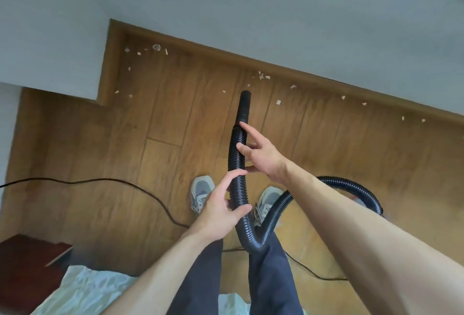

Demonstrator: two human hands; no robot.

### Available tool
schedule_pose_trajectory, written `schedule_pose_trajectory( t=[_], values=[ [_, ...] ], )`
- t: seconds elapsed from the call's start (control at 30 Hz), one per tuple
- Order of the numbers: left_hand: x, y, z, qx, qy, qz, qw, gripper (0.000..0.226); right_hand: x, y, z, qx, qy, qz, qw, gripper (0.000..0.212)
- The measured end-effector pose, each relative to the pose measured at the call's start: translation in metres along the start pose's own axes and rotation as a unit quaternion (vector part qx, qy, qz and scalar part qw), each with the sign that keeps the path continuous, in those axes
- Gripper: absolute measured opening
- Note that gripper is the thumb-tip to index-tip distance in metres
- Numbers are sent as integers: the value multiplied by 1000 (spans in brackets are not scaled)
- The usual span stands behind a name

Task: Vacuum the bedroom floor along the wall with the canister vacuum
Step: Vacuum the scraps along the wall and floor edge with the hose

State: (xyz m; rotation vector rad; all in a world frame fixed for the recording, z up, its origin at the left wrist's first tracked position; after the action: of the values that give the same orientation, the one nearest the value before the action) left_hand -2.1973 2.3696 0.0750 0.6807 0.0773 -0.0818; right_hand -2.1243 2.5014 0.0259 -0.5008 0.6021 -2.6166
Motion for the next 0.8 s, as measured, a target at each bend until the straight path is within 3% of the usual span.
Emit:
schedule_pose_trajectory(
  t=[0.13,0.3,0.5,0.6,0.8],
  values=[
    [21,7,-8,6,-9,-44,999,70,-40,30,23,-19,33,-30,999,71],
    [49,14,-22,29,17,-147,989,68,-113,109,70,7,138,-77,987,71],
    [94,11,-36,37,24,-294,955,68,-204,230,143,89,281,-117,948,64],
    [113,5,-40,32,30,-359,932,68,-241,284,180,130,335,-113,926,79],
    [136,-9,-44,6,44,-394,918,66,-297,350,230,172,403,-120,891,70]
  ],
)
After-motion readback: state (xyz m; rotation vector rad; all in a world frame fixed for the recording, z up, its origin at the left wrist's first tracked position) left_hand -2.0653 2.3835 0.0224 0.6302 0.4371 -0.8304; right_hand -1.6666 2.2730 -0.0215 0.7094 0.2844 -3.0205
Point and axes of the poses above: each hand's wrist, its own z-axis away from the middle knuckle, its own x-axis out of the palm, y = z × x, the point moved 5 cm from there along -z, towards the middle knuckle, and after that the axes turned 10 degrees about -z, right-handed, at the moved point
